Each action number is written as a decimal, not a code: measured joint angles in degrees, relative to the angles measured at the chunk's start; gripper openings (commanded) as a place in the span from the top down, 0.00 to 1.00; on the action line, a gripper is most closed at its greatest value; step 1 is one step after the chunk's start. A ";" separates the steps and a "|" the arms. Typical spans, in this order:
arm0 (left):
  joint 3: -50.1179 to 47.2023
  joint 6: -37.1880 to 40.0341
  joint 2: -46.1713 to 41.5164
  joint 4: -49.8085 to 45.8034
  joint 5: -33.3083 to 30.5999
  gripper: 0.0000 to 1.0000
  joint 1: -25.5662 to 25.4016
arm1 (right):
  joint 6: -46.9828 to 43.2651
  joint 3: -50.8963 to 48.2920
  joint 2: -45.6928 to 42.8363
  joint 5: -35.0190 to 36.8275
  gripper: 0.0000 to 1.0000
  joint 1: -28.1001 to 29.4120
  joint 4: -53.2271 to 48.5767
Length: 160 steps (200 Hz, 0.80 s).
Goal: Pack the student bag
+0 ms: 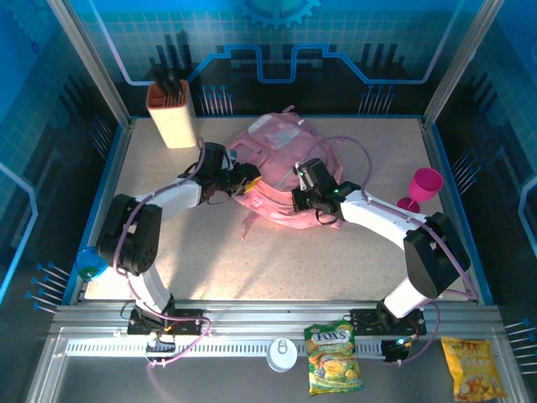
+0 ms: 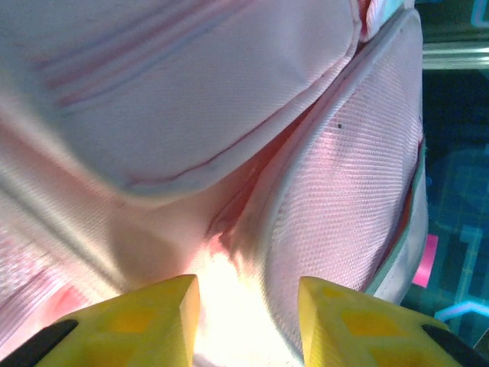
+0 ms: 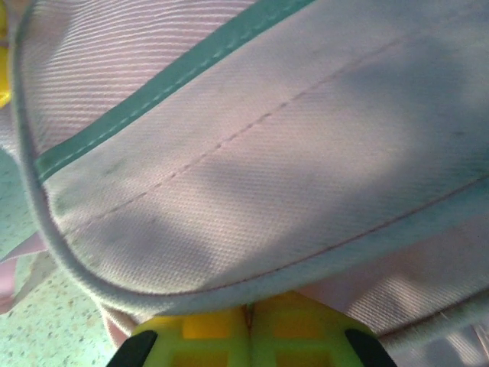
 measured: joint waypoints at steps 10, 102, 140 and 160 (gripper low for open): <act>-1.95 -0.15 -2.51 -0.24 -0.98 0.54 0.52 | -1.29 0.04 0.20 -0.94 1.00 0.13 0.50; -14.99 -8.72 -13.73 2.58 -5.29 0.51 0.02 | -3.85 9.01 9.31 -4.98 1.00 8.11 1.75; -14.62 -10.75 -12.20 6.43 -5.05 0.59 -1.11 | -3.28 10.97 11.08 -5.11 1.00 9.07 1.70; -14.29 -11.58 -10.40 7.63 -4.83 0.66 -1.42 | -3.17 11.02 11.10 -4.85 1.00 9.11 1.57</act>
